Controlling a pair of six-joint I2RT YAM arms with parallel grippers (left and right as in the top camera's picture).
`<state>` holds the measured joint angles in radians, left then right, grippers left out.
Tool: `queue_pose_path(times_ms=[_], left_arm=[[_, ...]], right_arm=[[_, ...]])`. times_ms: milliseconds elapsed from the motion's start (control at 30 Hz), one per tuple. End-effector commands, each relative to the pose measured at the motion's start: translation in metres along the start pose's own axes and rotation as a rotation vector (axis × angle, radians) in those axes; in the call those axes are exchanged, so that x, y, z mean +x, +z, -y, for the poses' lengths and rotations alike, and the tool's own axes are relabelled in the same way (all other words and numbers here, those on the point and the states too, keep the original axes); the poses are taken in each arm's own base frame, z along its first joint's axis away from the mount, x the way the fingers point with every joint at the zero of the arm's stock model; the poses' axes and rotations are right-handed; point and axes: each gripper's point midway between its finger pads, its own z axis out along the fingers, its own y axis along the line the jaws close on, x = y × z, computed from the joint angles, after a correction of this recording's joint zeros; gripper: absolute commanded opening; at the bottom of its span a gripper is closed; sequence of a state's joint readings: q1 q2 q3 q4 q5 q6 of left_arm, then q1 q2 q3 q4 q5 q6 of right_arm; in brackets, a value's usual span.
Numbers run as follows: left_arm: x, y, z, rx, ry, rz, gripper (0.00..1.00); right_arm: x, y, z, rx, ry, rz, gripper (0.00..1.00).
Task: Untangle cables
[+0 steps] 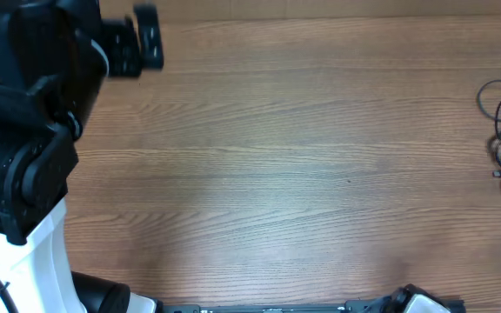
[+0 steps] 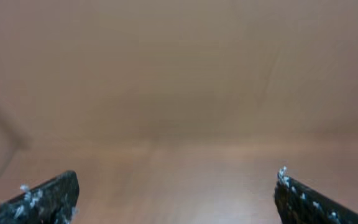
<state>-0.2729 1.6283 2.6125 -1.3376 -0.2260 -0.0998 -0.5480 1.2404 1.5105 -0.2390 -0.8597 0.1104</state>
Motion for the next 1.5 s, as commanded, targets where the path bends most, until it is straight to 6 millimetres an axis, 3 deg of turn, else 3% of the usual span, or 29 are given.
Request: queue_pose_path(times_ms=[0, 133, 267, 367, 467, 533, 667, 933, 1100, 1233, 1467], left_arm=[[-0.043, -0.007, 0.024, 0.142, 0.006, 0.173, 0.99], [-0.087, -0.020, 0.033, 0.190, 0.022, 0.362, 1.00], [-0.112, -0.031, 0.032, 0.176, 0.077, 0.477, 1.00], [-0.115, -0.038, 0.031, 0.168, 0.101, 0.497, 1.00], [-0.112, -0.053, 0.023, 0.143, 0.103, 0.493, 1.00], [-0.110, -0.067, 0.011, 0.088, 0.104, 0.497, 1.00], [-0.097, -0.102, -0.018, -0.028, 0.095, 0.503, 1.00], [-0.057, -0.171, -0.044, -0.069, 0.082, 0.587, 1.00], [-0.031, -0.214, -0.056, -0.064, 0.042, 0.665, 1.00], [-0.013, -0.250, -0.066, -0.065, 0.026, 0.724, 1.00], [0.002, -0.276, -0.074, -0.070, 0.032, 0.743, 1.00]], right_arm=[[-0.064, -0.017, -0.123, -0.284, -0.166, 0.130, 1.00], [-0.091, -0.024, -0.196, -0.460, -0.190, 0.214, 1.00], [-0.091, -0.034, -0.242, -0.614, -0.163, 0.216, 1.00], [-0.075, -0.036, -0.253, -0.648, -0.098, 0.126, 1.00], [-0.066, -0.040, -0.238, -0.520, -0.078, 0.100, 1.00], [-0.067, -0.052, -0.229, -0.426, -0.082, 0.111, 1.00], [-0.074, -0.109, -0.227, -0.320, -0.164, 0.209, 1.00], [-0.088, -0.257, -0.265, -0.345, -0.251, 0.495, 1.00], [-0.085, -0.340, -0.285, -0.356, -0.315, 0.654, 1.00], [-0.074, -0.395, -0.297, -0.364, -0.358, 0.760, 1.00], [-0.047, -0.472, -0.313, -0.375, -0.418, 0.916, 1.00]])
